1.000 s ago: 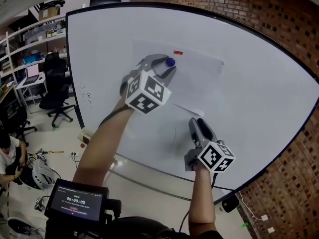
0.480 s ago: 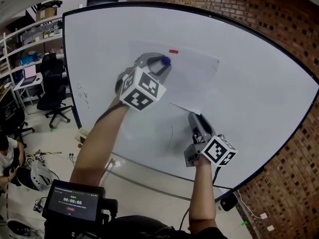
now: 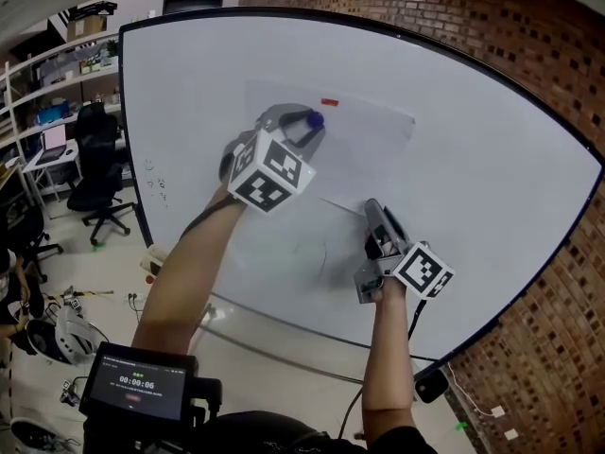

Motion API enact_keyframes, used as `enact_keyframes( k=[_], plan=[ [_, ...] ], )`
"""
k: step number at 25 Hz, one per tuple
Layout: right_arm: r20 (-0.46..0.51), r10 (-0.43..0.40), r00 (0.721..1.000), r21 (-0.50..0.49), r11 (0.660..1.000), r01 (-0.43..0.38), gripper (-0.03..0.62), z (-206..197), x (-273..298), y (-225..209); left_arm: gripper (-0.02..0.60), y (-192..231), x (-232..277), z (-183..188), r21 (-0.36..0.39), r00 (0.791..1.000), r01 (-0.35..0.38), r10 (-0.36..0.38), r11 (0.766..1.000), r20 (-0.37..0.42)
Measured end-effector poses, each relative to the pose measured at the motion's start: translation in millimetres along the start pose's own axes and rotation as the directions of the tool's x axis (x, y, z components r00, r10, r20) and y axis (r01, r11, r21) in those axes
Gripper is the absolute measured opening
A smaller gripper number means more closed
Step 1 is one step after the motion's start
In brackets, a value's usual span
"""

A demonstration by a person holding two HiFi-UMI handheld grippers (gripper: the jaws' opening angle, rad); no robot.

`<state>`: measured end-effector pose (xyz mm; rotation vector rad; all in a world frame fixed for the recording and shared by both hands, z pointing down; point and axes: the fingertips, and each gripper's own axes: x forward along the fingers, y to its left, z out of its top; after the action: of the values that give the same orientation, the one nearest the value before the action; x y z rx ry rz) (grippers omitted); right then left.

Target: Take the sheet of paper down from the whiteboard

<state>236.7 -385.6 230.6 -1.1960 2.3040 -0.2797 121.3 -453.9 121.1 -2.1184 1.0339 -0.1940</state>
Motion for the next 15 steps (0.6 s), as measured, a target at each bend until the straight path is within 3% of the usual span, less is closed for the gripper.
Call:
enact_keyframes(
  k=[3,15],
  plan=[
    [0.001,-0.096,0.995,0.001,0.995,0.096,0.021,-3.7,-1.4,-18.5,0.123,-0.6,-1.3,0.4,-0.002,1.0,0.0,0.0,1.0,0.005],
    [0.006,-0.123,0.992,-0.042,0.992,0.123,0.012,-3.8,-6.7,-14.6,0.123,-0.2,-3.7,2.5,-0.026,1.0,0.006,-0.006,1.0,0.028]
  ],
)
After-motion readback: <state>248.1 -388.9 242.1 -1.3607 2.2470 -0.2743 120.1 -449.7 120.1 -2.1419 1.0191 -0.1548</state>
